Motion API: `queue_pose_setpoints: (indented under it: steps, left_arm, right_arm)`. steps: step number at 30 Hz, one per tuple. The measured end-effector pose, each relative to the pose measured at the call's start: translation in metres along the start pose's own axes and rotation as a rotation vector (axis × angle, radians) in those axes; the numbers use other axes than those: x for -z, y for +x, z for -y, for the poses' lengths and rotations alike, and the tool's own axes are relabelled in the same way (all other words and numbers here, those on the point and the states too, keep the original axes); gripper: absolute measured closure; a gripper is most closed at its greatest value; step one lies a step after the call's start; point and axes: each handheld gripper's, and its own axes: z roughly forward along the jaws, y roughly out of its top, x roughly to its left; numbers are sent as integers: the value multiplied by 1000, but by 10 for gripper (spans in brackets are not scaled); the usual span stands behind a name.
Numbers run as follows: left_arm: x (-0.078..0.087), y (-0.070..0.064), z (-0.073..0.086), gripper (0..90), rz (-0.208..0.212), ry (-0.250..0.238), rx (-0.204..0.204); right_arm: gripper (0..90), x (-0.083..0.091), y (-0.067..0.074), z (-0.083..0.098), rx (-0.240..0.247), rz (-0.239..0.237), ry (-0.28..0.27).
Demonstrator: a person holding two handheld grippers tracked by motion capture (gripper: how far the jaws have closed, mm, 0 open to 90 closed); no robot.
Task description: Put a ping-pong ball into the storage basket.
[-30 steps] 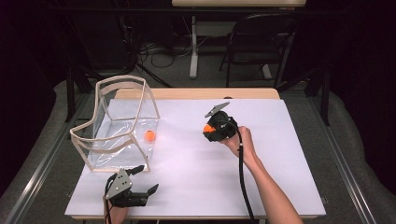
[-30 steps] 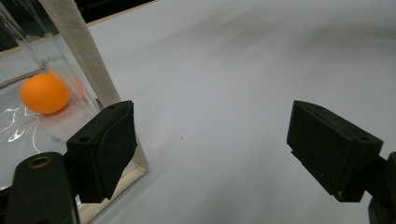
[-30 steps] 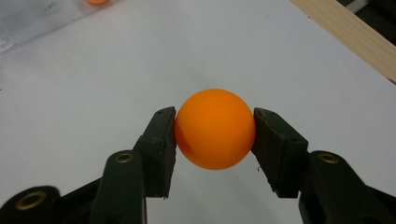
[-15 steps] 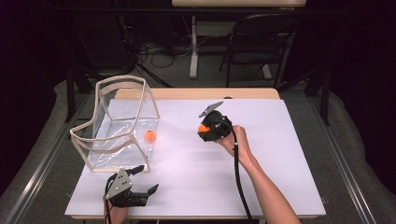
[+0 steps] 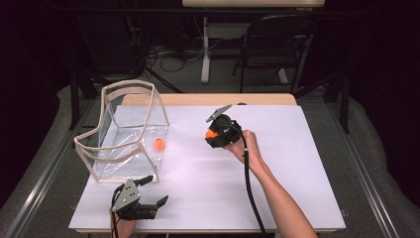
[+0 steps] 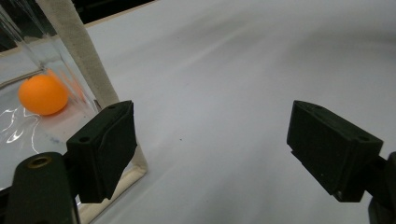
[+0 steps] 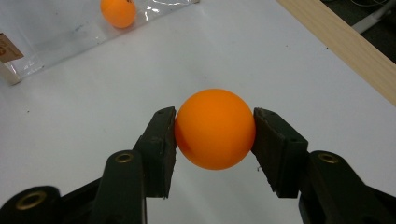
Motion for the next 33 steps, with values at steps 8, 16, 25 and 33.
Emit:
queue_pose_setpoints:
  steps: [8,16,25,33]
  left_arm:
    - [0,0,0,157,0,2,-4]
    - [1,1,0,158,-2,2,-2]
    - [1,1,0,158,-2,4,0]
    - [0,1,0,158,0,7,-2]
  right_arm:
    - [509,-2,3,-8,9,-10,-3]
    - [509,-2,8,-18,18,-20,-15]
    - [509,-4,12,-28,28,-34,-19]
    - [509,-1,13,-35,32,-37,-28]
